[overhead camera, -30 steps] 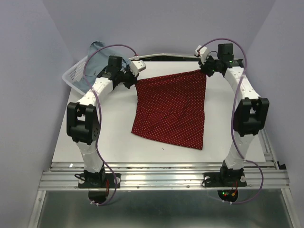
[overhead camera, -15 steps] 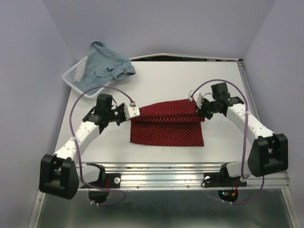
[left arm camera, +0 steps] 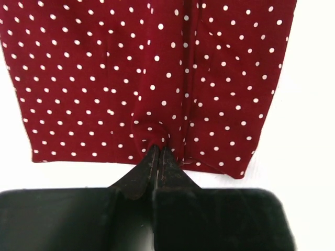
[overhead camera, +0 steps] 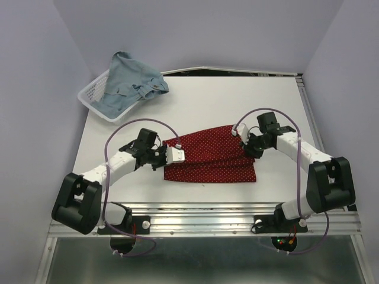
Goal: Fold and stack the skirts
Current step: Fold the skirt
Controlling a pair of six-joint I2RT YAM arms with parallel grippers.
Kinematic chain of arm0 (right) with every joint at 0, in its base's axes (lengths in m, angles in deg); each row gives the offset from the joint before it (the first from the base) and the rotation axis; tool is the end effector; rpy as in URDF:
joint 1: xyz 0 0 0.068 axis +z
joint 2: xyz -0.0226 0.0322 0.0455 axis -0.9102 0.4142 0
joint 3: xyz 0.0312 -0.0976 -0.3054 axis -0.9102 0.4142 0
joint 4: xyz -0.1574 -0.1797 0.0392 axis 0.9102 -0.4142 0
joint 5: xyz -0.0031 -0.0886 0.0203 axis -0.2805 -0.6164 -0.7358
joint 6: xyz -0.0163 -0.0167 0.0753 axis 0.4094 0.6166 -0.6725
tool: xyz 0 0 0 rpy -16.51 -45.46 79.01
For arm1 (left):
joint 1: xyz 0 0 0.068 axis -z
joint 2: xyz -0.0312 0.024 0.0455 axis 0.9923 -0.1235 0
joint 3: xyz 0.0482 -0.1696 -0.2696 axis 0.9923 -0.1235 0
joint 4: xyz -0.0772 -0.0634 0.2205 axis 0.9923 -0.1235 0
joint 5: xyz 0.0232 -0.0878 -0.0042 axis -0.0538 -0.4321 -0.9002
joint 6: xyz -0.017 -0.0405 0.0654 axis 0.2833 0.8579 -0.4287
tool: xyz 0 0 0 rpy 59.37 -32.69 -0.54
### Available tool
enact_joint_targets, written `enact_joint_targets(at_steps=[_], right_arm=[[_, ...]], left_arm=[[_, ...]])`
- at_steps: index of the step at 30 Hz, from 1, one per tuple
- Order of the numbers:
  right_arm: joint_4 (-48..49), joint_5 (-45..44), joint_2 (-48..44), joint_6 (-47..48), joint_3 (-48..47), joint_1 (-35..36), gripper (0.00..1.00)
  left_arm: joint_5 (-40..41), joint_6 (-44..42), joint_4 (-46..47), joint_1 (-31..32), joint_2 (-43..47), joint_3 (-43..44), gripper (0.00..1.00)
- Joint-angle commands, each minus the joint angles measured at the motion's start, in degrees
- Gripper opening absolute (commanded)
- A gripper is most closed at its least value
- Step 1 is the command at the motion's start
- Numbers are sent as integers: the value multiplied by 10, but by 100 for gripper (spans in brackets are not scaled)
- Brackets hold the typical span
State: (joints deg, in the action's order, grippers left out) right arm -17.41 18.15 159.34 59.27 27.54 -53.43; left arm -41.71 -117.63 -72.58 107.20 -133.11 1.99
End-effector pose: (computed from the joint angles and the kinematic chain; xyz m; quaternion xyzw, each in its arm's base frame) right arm 0.2470 0.0821 0.2352 -0.5290 0.7984 0.1366 0.2532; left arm 0.1981 -0.1282 0.2258 0.6730 0.6090 -0.1429 0.3947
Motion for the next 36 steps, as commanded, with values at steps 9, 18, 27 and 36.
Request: enact_joint_targets(at_steps=[9,18,27,36], right_arm=[[-69,20,-91,68,-12,9,55],[-27,-13,-83,79,27,35,57],[4,-40,-22,79,18,48,40],[-49,-25,-82,99,16,48,1]], left_arm=[[-26,-30,-101,11,74,62,63],[9,-26,-92,40,47,67,67],[49,-18,-70,51,-17,77,54],[31,-29,-108,55,19,80,11]])
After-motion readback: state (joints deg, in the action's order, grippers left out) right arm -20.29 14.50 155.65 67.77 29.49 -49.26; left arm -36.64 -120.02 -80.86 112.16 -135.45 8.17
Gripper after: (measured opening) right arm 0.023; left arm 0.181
